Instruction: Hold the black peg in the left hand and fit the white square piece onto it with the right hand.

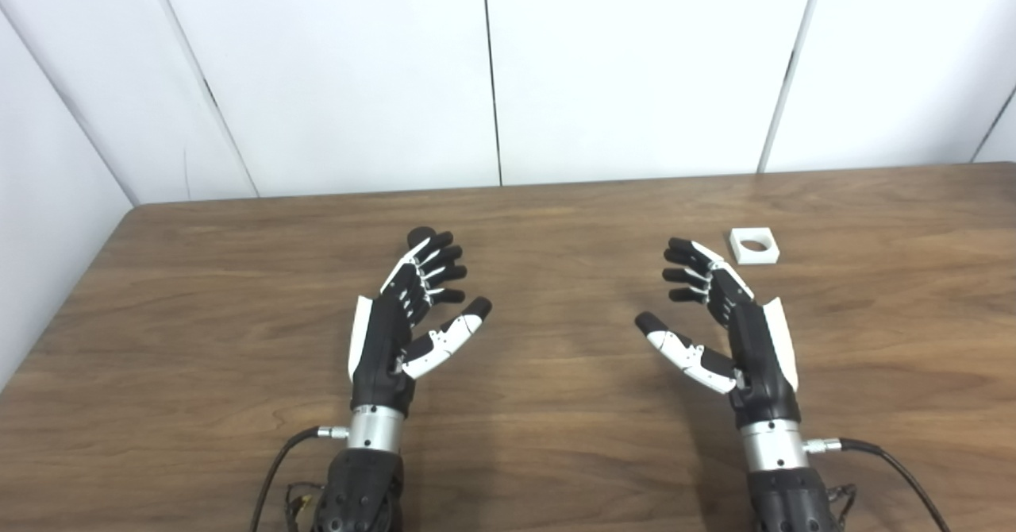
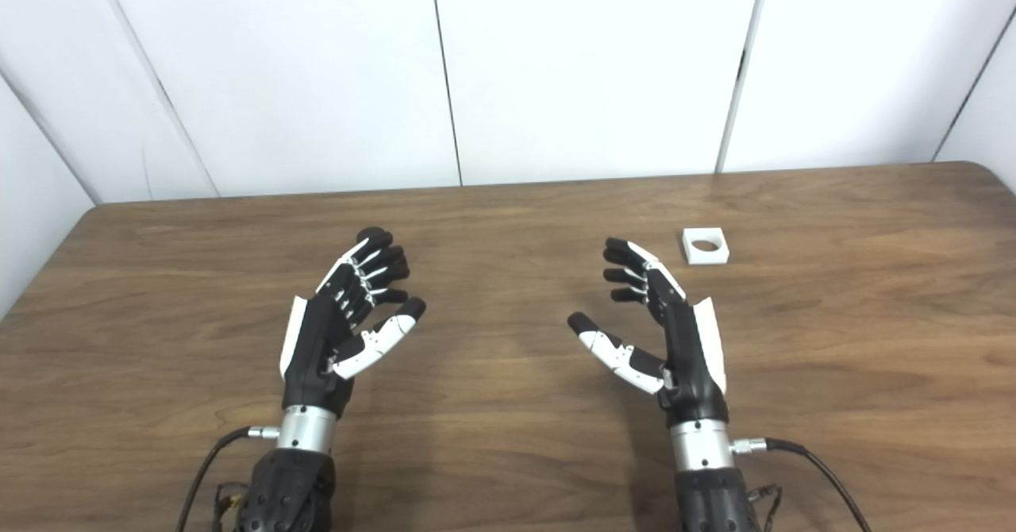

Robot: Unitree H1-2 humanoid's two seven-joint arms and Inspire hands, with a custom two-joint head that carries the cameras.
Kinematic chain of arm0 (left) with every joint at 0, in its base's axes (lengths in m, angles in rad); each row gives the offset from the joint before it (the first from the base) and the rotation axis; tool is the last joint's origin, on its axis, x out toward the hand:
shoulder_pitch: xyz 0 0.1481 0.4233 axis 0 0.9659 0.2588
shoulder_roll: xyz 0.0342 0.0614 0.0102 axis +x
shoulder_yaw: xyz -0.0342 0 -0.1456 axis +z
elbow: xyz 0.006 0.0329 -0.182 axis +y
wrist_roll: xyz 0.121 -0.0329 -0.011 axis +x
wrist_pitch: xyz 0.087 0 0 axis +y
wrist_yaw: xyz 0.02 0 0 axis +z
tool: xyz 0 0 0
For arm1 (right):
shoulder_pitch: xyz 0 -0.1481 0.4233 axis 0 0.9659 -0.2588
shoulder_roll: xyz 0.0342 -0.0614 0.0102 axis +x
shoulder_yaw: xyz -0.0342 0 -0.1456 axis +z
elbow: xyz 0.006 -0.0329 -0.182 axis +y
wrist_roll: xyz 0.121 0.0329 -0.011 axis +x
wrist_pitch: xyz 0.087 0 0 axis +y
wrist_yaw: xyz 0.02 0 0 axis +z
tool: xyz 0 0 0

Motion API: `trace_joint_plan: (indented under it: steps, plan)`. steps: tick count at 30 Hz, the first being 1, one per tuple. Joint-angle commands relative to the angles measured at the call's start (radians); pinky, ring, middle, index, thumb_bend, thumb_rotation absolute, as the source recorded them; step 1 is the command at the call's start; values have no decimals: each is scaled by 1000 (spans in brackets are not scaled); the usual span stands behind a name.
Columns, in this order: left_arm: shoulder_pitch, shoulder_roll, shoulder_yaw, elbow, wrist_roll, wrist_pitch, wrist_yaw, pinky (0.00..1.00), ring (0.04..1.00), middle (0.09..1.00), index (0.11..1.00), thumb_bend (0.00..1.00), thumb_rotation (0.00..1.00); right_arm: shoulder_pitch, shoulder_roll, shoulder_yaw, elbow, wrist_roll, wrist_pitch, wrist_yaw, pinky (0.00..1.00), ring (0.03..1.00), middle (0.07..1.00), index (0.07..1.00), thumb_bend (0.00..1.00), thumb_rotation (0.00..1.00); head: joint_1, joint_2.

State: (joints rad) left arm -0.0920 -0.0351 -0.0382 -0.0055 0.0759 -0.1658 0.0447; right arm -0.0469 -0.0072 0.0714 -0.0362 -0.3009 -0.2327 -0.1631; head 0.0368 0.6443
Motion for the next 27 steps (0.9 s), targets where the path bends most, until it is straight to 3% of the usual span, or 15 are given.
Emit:
trace_joint_plan:
  steps: [1,22,27]
  plan:
    - [-37,0,2,-15,-5,-15,-3,641,742,799,813,622,182,21,5,-2,49,5,-18,-7,667,742,798,807,571,304,0,-1]
    - [-14,2,0,-30,-1,-14,-3,638,744,796,809,624,157,42,13,1,49,4,-32,-14,657,745,794,802,571,316,6,5]
    - [-9,11,2,-43,135,-27,60,572,710,771,785,641,143,44,14,0,51,7,-38,-15,652,744,793,801,574,321,13,8]
